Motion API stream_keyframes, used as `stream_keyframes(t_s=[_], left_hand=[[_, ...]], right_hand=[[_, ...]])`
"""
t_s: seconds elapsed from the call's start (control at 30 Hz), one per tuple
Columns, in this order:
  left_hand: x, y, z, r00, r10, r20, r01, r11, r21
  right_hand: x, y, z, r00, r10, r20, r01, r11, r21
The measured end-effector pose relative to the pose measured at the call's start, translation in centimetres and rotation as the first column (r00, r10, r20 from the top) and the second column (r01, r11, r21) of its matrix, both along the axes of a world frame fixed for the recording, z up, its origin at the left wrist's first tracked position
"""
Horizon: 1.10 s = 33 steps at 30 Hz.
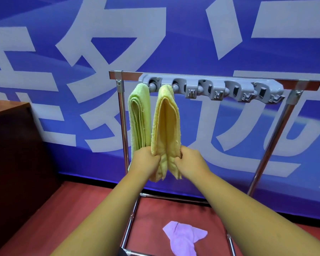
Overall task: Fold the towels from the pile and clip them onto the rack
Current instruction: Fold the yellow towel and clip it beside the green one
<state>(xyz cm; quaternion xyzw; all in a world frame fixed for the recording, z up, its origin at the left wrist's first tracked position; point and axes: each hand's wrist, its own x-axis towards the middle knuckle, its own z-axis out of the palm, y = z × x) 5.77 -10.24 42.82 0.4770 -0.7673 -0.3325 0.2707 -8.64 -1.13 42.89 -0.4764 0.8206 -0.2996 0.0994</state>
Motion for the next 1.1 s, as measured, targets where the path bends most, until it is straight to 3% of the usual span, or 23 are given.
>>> stream_keyframes(t_s=[0.1, 0.3, 0.53, 0.67, 0.9, 1.1], left_hand=[[-0.1, 0.8, -0.1, 0.999, -0.043, -0.027, 0.044, 0.999, 0.026], [0.3, 1.1, -0.9, 0.985, -0.126, -0.12, 0.142, 0.98, 0.14], [0.3, 1.0, -1.6, 1.0, -0.01, 0.023, 0.01, 1.0, 0.007], [0.1, 1.2, -1.9, 0.999, 0.046, 0.007, -0.045, 0.998, -0.035], [-0.3, 2.7, -3.6, 0.968, -0.181, -0.174, 0.197, 0.977, 0.078], [-0.6, 3.1, -4.2, 0.972, -0.174, -0.159, 0.181, 0.983, 0.028]], right_hand=[[0.8, 0.0, -0.8, 0.997, 0.062, -0.035, -0.062, 0.998, 0.006], [1.5, 0.0, -1.4, 0.995, 0.088, 0.036, -0.086, 0.994, -0.063], [0.8, 0.6, -2.0, 0.999, -0.019, 0.034, 0.021, 0.998, -0.066], [-0.2, 1.1, -2.1, 0.998, -0.023, 0.057, 0.028, 0.996, -0.09], [-0.6, 1.2, -3.0, 0.985, 0.147, 0.095, -0.138, 0.986, -0.093], [-0.3, 1.2, -3.1, 0.978, 0.17, 0.117, -0.163, 0.984, -0.07]])
